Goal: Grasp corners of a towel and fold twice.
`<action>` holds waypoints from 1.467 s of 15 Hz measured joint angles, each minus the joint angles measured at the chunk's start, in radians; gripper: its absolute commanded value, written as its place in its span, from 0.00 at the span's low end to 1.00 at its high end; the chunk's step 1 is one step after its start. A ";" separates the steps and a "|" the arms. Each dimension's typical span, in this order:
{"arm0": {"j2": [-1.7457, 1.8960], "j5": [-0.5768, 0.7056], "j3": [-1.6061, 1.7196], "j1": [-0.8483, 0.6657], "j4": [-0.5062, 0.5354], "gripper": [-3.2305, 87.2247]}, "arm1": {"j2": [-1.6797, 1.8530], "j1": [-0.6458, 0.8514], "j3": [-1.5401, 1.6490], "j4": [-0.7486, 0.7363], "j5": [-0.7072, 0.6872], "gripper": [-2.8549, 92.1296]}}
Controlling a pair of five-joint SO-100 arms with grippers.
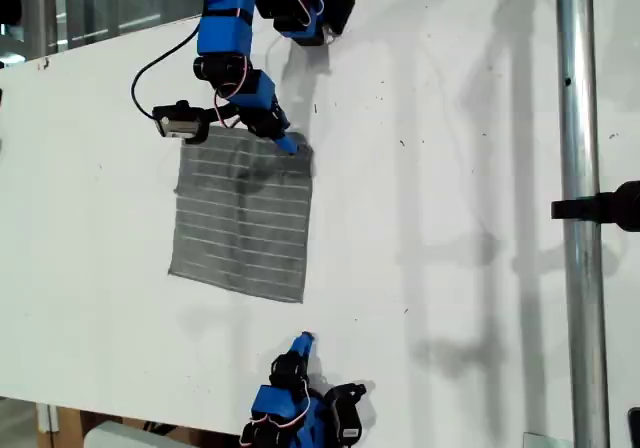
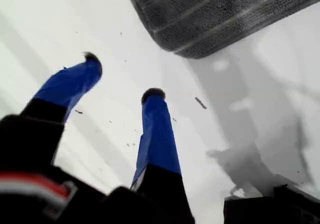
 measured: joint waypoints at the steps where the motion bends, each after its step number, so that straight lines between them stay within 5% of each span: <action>1: 0.000 0.000 0.000 0.000 0.000 0.01 | -0.015 0.017 0.008 -0.025 -0.023 0.38; 6: 0.000 -0.003 0.000 0.000 0.000 0.03 | -0.293 0.044 0.161 -0.310 -0.114 0.38; 14: 0.000 -0.035 0.000 0.002 0.000 0.03 | -0.433 0.112 0.135 -0.333 -0.178 0.30; 22: 0.000 -0.061 0.000 0.044 0.000 0.03 | -0.193 0.046 -0.072 -0.003 -0.160 0.36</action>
